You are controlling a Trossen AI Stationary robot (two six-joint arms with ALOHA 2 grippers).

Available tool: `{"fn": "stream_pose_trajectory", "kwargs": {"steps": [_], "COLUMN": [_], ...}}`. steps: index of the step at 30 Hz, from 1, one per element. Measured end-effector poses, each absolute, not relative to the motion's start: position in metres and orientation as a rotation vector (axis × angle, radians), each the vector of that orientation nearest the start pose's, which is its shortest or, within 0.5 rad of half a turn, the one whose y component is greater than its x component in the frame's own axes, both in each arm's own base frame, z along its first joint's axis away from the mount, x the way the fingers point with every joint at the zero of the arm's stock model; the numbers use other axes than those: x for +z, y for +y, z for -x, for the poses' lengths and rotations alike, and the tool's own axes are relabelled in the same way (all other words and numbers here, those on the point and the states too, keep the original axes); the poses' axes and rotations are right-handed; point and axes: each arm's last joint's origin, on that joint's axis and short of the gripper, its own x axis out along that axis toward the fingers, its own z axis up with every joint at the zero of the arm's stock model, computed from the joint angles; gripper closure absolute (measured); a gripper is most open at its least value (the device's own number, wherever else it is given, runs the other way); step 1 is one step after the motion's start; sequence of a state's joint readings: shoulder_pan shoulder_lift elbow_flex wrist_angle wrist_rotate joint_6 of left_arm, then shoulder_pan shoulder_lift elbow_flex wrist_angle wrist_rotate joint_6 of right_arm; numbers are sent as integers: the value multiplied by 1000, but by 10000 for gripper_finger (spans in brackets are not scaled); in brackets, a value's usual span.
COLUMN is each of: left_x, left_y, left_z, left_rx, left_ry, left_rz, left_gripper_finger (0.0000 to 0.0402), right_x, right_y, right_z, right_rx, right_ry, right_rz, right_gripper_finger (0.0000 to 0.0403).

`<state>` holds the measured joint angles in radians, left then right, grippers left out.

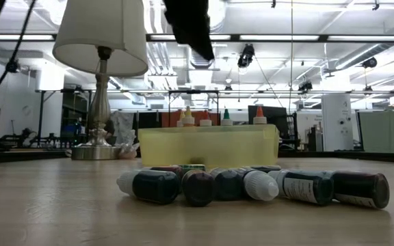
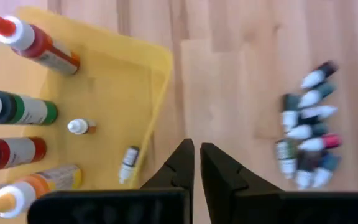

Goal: Pick & Place food coloring
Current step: Put the small green food coloring bottle into the yellow bin

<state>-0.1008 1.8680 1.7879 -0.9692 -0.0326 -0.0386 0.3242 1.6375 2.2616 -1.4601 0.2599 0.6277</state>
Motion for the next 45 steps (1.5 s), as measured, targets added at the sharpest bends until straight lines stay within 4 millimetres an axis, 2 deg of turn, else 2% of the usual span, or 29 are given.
{"fn": "stream_pose_trajectory", "kwargs": {"steps": [3, 10, 13, 18, 23, 28, 34, 45], "left_x": [321, 343, 346, 336, 325, 314, 311, 311], "left_y": [-52, -80, -79, -70, -64, -60, -59, -59], "left_z": [-375, -323, -299, -265, -242, -229, -225, -226], "left_rx": [-42, -116, -141, -117, -114, -110, -112, -114], "left_ry": [986, 646, 549, 534, 528, 543, 533, 536], "left_rz": [-3, 139, 171, 265, 281, 285, 288, 278], "left_gripper_finger": [401, 401, 401, 402, 402, 402, 402, 401], "right_x": [482, 453, 436, 404, 377, 353, 334, 338], "right_y": [82, 106, 118, 132, 136, 135, 134, 133], "right_z": [-256, -266, -276, -296, -305, -307, -315, -325], "right_rx": [-191, -286, -241, -89, -100, -122, -55, -36], "right_ry": [805, 802, 810, 854, 880, 942, 973, 873], "right_rz": [-330, -202, -211, -300, -333, -322, -411, -473], "right_gripper_finger": [197, 197, 197, 197, 197, 197, 197, 197]}}
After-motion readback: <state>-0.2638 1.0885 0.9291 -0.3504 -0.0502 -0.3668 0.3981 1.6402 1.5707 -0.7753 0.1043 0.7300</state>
